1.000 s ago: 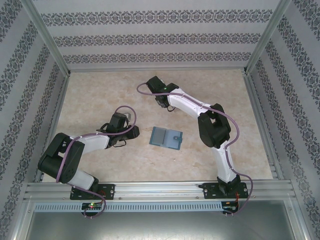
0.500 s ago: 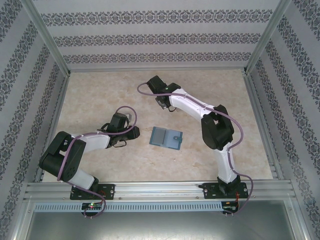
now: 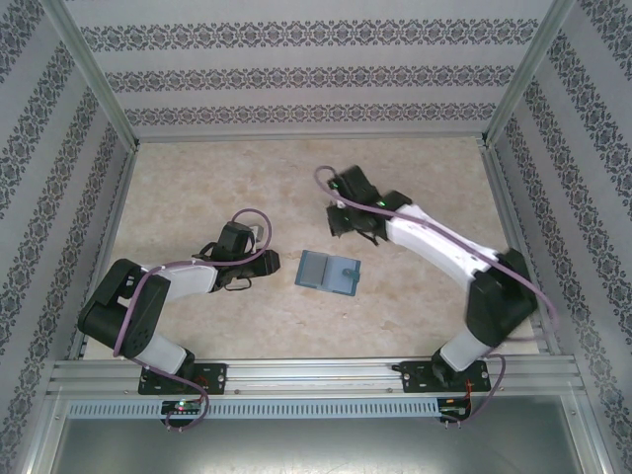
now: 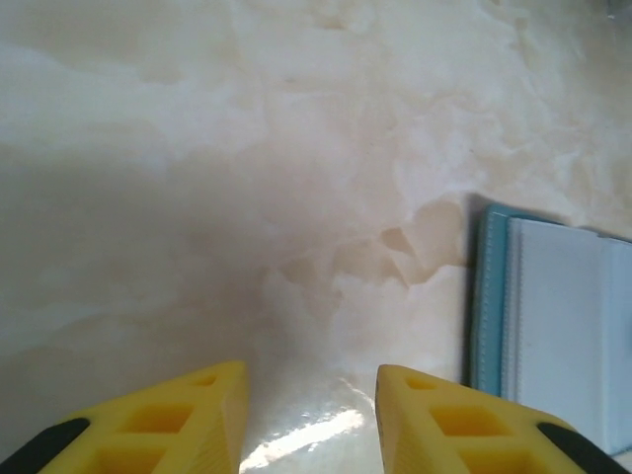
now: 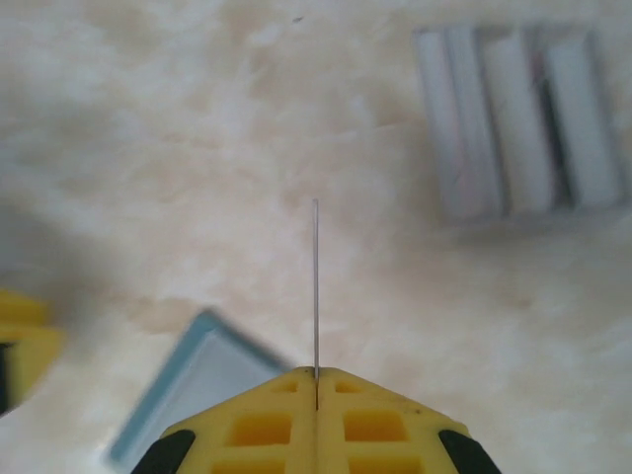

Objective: Put the credit cards into the card holder
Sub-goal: Insert the credit card into the card holder.

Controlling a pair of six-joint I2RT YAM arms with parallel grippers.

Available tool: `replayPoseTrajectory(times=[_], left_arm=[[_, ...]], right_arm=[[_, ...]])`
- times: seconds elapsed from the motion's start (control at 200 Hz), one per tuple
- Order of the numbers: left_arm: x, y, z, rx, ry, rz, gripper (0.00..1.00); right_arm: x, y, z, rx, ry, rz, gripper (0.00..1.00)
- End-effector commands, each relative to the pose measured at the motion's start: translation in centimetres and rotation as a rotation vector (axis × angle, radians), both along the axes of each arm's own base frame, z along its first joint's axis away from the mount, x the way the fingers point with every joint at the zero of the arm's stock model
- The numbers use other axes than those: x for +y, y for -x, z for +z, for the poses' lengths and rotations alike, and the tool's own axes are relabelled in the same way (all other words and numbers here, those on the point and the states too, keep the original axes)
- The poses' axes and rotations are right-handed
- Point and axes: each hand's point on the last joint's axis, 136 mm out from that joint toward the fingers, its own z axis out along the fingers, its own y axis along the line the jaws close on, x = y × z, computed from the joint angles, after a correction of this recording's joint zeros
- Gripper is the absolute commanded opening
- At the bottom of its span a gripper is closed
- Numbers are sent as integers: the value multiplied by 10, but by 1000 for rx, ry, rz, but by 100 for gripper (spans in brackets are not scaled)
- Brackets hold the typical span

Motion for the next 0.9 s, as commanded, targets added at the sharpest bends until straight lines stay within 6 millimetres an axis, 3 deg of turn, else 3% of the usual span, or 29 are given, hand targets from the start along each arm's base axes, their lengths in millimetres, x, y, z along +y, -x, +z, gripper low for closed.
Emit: replayPoseTrajectory(times=[0.0,0.12,0.265,0.47,0.894], left_arm=[[-23,-8,21,-85,72,-101,40],[-44,-1,27,-127,86,-194,43],[-69,11,33,-167,78,-316,47],[-70,21,24,-108,36,-310,50],[-63,17,3,-36,-33,-280,46]], right_arm=[[19,28,14,92,-408,-2,0],[8,56,1,176,-563,-36,0],[-5,85,-29,296,-680,-117,0],[-19,104,-66,408,-764,-218,0],[-7,84,-89,465,-845,-176,0]])
